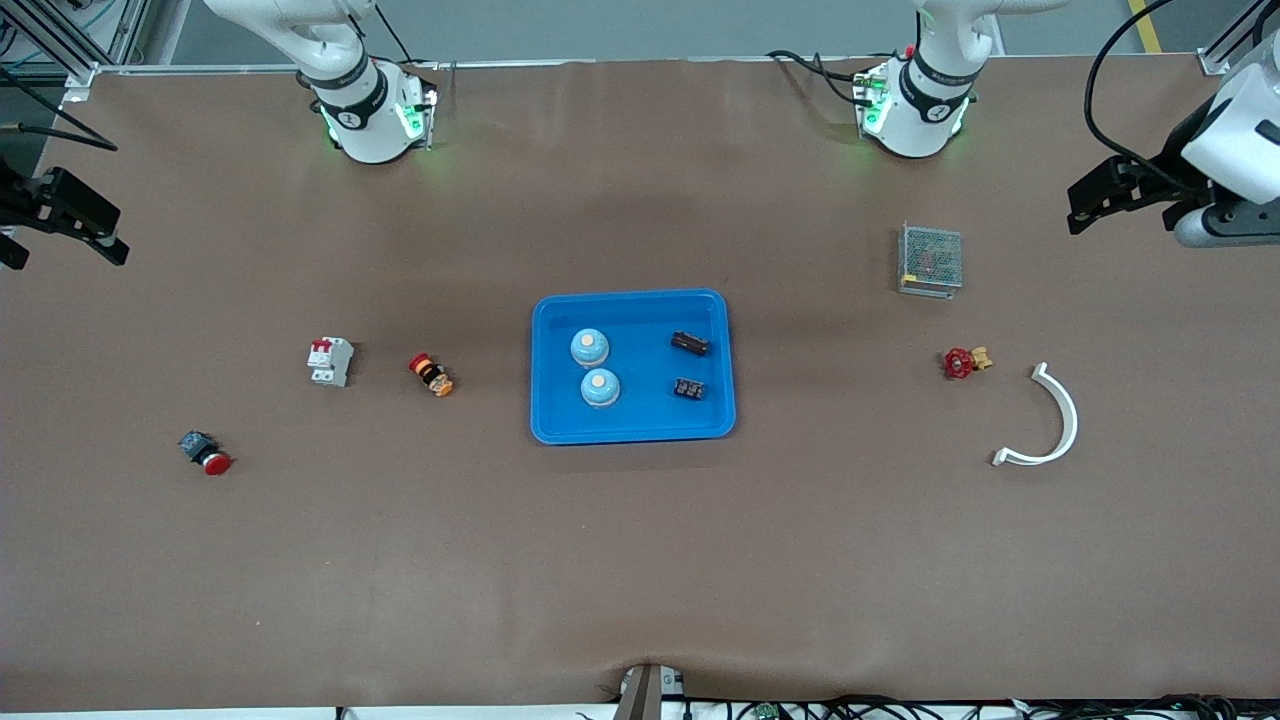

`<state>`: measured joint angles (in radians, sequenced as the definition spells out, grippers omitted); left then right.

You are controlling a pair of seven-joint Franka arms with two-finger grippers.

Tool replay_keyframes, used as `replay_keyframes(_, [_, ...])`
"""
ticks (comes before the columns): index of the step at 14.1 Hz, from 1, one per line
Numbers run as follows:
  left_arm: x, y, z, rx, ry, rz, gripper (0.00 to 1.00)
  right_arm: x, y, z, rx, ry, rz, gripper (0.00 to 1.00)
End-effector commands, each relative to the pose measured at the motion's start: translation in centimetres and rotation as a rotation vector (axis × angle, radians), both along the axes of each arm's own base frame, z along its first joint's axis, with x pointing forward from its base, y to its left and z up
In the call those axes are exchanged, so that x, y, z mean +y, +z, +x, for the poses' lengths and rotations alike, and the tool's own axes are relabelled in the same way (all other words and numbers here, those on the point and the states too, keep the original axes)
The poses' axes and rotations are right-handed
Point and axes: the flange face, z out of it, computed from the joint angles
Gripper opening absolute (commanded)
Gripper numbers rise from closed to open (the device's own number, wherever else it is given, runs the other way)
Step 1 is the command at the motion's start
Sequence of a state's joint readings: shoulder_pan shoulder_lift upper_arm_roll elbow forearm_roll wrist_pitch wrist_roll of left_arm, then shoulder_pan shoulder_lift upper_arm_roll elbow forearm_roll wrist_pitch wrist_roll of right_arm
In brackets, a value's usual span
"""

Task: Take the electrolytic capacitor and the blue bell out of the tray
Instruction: 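Move both grippers from rest toward the blue tray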

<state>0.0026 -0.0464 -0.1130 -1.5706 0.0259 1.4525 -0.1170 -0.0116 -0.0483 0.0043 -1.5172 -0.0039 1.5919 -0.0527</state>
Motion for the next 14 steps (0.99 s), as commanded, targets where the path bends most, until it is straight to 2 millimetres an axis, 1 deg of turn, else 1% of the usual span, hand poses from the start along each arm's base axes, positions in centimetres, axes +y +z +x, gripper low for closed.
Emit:
replay_keyframes(1, [-0.1,-1.7,0.0,0.023,0.047,0.017,1.0,0.9,0.2,0.2,-0.003,0.019,0.003,1.0])
replay_keyframes(2, [-0.4,-2.4,0.1,0.021,0.084,0.018,1.0,1.6,-0.3,0.6,0.003,0.031,0.014,1.0])
replay_keyframes(3, [-0.6,-3.4,0.2,0.025,0.12,0.014,1.0,2.4,-1.3,1.2,0.022,0.048,0.017,1.0])
replay_keyframes(5, [-1.6,-5.8,0.2,0.032,0.161,0.016,1.0,5.0,-1.8,1.3,0.032,0.086,0.017,1.0])
replay_keyframes(6, [-2.1,-6.6,0.1,0.041,0.209,0.012,1.0,6.2,-2.3,1.4,0.038,0.106,0.018,1.0])
replay_keyframes(7, [-2.5,-7.6,0.1,0.047,0.247,0.005,1.0,8.0,-2.3,1.5,0.025,0.105,0.021,1.0])
replay_keyframes(8, [-3.1,-9.1,0.0,0.053,0.263,0.007,1.0,9.8,-2.3,1.4,0.017,0.072,0.029,1.0])
replay_keyframes(9, [-3.6,-10.5,0.0,0.051,0.285,0.009,1.0,11.4,-2.9,1.6,0.021,0.05,0.034,1.0])
replay_keyframes(10, [-4.5,-11.5,-0.1,0.044,0.317,0.011,1.0,13.0,-3.3,1.6,0.022,0.047,0.037,1.0])
replay_keyframes(12, [-6.8,-14.1,0.0,0.055,0.43,-0.003,1.0,15.1,-4.8,2.2,0.037,0.03,0.041,1.0])
replay_keyframes(13, [-7.8,-15.5,0.1,0.06,0.474,-0.003,1.0,16.9,-6.0,2.4,0.052,0.037,0.04,1.0])
replay_keyframes(14, [-9.0,-16.4,0.0,0.059,0.514,0.002,1.0,18.6,-7.2,2.5,0.071,0.031,0.037,1.0])
